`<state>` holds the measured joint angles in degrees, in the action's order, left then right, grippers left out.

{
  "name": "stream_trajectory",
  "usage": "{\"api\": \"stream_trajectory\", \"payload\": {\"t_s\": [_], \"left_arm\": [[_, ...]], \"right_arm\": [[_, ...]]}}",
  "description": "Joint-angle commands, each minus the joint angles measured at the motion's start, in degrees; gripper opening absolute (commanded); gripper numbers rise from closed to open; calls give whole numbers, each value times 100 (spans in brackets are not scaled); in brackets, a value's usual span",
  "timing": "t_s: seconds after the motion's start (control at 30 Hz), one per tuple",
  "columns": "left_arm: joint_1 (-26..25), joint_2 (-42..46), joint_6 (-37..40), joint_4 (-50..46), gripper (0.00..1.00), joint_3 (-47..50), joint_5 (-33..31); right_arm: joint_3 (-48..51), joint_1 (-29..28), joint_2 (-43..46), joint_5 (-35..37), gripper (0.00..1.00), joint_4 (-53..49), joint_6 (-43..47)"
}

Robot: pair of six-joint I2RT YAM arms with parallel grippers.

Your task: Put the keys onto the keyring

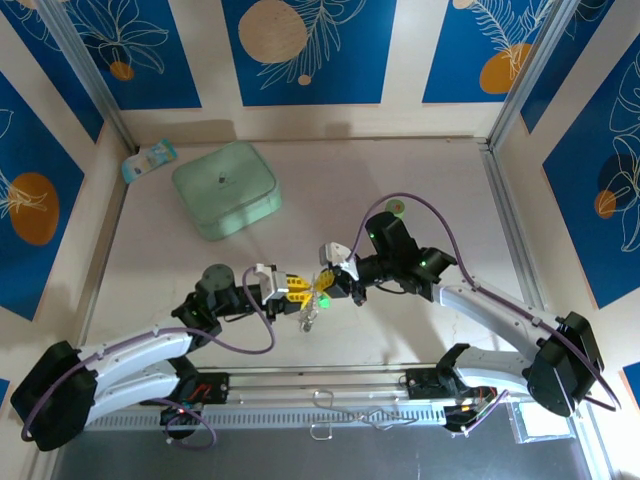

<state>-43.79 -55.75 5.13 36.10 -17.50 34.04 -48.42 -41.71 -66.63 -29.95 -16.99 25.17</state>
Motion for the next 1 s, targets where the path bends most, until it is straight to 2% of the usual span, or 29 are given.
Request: {"api": "stream_trajectory", "payload": {"t_s": [0.0,0.27,0.37,0.43,0.47,0.6,0.67,0.77,0.97], "left_arm": [[-33,93,342,-816,23,-316,-73],[-34,-10,509,-1148,21,-542,-70],[-33,-11,510,-1136,10,-571,-25],[-36,-7,490,-1091,1,-571,1],[-34,0,489,-1058,0,-562,14],[-33,36,319,-679,0,-388,10],[-34,21,139,-268,0,-230,17],[-34,-23,-45,219,0,-59,21],[-38,-85,-192,591,0,75,58]], "right_arm": [[-352,-112,-94,186,0,-615,388],[-840,-460,-395,687,0,-1264,806],[-1008,-607,-524,976,0,-1517,947],[-1014,-606,-524,928,0,-1487,912],[-940,-566,-471,853,0,-1346,824],[-303,-170,21,278,30,-398,152],[68,-4,282,88,34,-8,-145],[482,62,521,200,36,220,-344],[722,-20,368,366,38,345,-383]]}}
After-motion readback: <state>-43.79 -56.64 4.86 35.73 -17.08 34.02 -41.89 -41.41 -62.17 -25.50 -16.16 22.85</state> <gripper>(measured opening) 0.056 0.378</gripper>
